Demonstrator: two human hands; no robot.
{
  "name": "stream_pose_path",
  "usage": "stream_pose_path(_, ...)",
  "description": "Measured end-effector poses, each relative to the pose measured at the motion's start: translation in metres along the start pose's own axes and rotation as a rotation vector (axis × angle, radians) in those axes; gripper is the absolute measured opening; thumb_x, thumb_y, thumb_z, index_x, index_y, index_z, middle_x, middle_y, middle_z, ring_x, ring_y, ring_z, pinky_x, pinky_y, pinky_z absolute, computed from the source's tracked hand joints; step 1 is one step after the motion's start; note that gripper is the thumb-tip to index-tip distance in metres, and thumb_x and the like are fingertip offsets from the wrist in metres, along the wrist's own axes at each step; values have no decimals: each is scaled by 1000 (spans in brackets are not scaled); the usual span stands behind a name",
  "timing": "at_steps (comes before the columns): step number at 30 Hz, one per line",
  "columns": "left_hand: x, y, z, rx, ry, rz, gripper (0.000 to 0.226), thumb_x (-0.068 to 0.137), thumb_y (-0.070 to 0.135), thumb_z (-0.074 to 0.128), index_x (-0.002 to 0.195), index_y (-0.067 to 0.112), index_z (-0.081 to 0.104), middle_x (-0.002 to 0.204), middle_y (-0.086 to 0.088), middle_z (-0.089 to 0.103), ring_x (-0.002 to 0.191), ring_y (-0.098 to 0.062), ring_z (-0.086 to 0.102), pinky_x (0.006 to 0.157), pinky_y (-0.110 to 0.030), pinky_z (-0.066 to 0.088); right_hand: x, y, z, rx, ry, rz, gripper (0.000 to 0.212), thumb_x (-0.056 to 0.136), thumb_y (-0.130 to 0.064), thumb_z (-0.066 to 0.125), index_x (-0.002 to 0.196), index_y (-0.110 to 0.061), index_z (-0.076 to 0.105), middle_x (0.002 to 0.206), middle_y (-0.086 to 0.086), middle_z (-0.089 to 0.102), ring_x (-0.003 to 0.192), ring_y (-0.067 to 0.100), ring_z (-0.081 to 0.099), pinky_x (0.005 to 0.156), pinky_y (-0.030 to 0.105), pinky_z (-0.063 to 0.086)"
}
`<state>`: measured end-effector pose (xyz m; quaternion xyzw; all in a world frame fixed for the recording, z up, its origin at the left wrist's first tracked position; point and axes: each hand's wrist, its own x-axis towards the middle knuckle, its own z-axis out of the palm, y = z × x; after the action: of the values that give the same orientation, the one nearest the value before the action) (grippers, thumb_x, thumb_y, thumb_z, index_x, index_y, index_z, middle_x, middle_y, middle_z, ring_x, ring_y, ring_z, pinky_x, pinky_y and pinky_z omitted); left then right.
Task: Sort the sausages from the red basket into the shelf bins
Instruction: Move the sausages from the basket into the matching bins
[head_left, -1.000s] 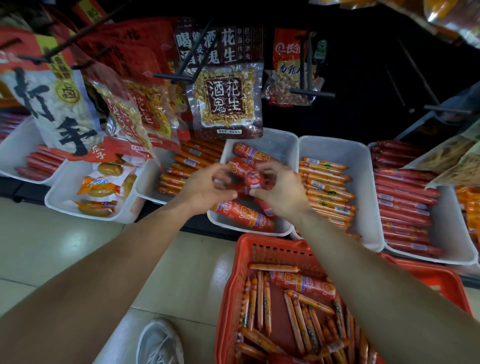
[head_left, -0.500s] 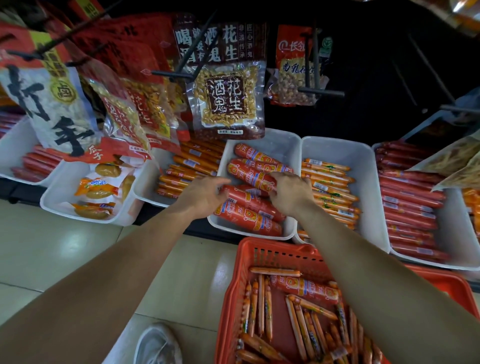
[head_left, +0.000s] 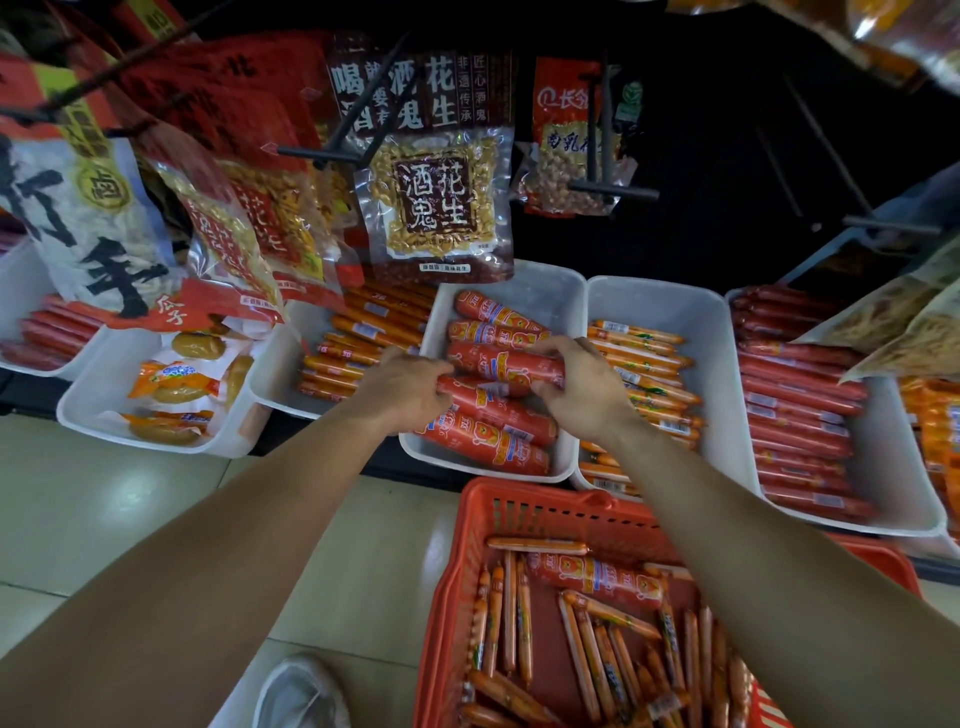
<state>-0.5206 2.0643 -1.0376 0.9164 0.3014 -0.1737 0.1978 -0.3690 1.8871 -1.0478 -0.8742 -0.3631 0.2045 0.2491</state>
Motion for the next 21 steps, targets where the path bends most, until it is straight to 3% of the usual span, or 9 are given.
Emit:
stream_pose_path(5,1,6,-5,100,20,39,58,91,52,60,145,38,43,140,0,55,127,-26,36,99,-40,38,-6,7,-2,-45,-30,39,58,87,-31,73,139,-29,48,137,5,51,122,28,54,102,45,49)
stream_pose_path(10,-1,14,-11,92,-58,82,60,85,57,67,138,32,54,136,-3,48,133,-27,34,106,-43,34,-9,1,-2,-88,-98,17,59,92,-32,67,146,-28,44,137,6,58,121,29,58,102,42,50)
stream_pose_path(13,0,15,-12,65,-77,75,59,82,51,73,135,34,53,140,-1,44,134,-26,35,109,-44,37,-14,1,-3,-51,-45,40,55,92,-32,67,142,-32,45,134,4,60,118,28,60,98,42,52)
stream_pose_path(17,-5,15,-8,-76,-77,88,56,81,40,80,129,31,54,136,3,56,115,-19,57,88,-33,51,-26,4,-5,-78,63,8,49,91,-30,68,137,-32,51,128,1,65,112,25,63,95,36,51)
stream_pose_path(21,-17,10,-16,-188,55,77,48,76,46,81,119,32,63,120,3,64,98,-14,63,78,-31,55,-39,11,-7,-46,164,-2,49,89,-25,70,135,-32,57,128,1,66,112,25,64,94,35,51)
